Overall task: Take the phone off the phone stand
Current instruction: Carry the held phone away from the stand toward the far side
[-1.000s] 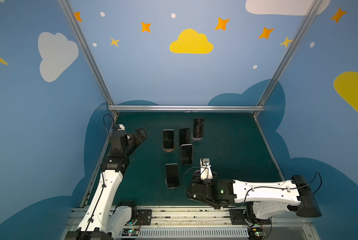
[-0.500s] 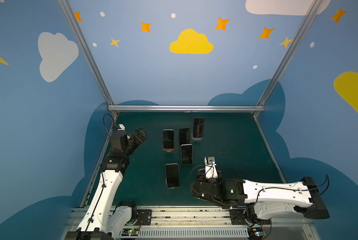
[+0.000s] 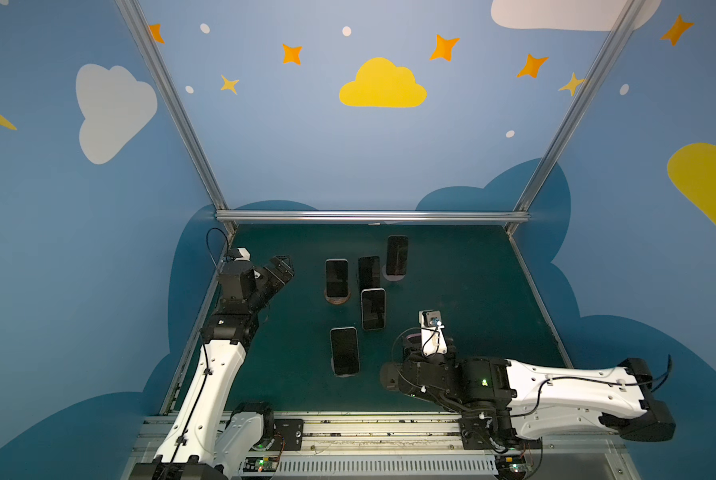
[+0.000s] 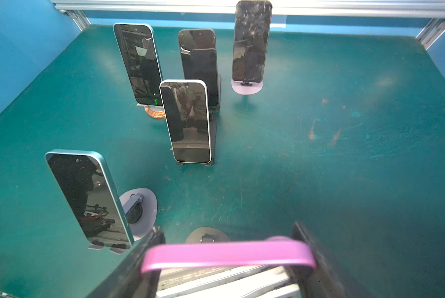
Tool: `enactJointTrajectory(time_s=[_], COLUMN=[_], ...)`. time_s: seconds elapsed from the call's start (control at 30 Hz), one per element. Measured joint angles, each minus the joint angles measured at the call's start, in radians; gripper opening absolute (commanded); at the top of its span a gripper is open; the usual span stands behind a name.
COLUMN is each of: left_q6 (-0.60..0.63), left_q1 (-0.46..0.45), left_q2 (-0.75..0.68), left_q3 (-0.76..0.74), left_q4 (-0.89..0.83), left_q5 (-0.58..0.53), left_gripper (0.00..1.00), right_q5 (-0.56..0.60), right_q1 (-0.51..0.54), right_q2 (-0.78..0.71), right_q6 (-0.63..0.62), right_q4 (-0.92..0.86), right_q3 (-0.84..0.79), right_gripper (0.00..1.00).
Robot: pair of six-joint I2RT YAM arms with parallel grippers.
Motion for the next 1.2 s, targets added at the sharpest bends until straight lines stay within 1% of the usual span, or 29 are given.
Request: enactJointTrajectory(time_s=[0.1,0.2,0.4,0.6,0.73,0.87,1.03,1.2], left_q6=[0.004,0.007,0.011,0.015,0.019,0.02,0.019,0.018], left_q1=[-0.006,-0.016,-0.037,-0.049,-0.05,-0.05,-0.05,-0.05], left_q2=[0.0,0.0,0.0,0.0,0.0,-0.003,-0.006,-0.006], left_q3=[0.0,0.0,0.0,0.0,0.0,0.0,0.0,0.0], left_q4=[0.002,0.002,0.007,0.017,0.017,0.017,0.017,0.018], left_q5=[0.0,0.0,0.03,0.048,0.053,0.054,0.059,0.067], left_gripper=[0.99,0.98,0.98,0.98,0.98,0.98,0.98,0.98], right_q5=[0.01,0.013,-0.016,-0.105,-0.171,-0.241,-0.338,-0.425], right_q1=[-0.008,-0.038,-0.153,-0.32,-0.422,-0.513,-0.661,-0.788], right_q2=[-0.027,-0.065,-0.1,-0.121,-0.108,-0.076,-0.019,0.041], right_q6=[-0.02,-0.05,-0.164,-0.298,-0.367,-0.418,-0.476,-0.513], right_q4=[-0.015,-0.028,0.01,0.108,0.167,0.235,0.325,0.393], right_q3=[-0.002,-0.008,-0.035,-0.08,-0.088,-0.107,-0.142,-0.148], right_gripper=[0.66,0.65,0.65,0.66,0.66,0.66,0.66,0.66])
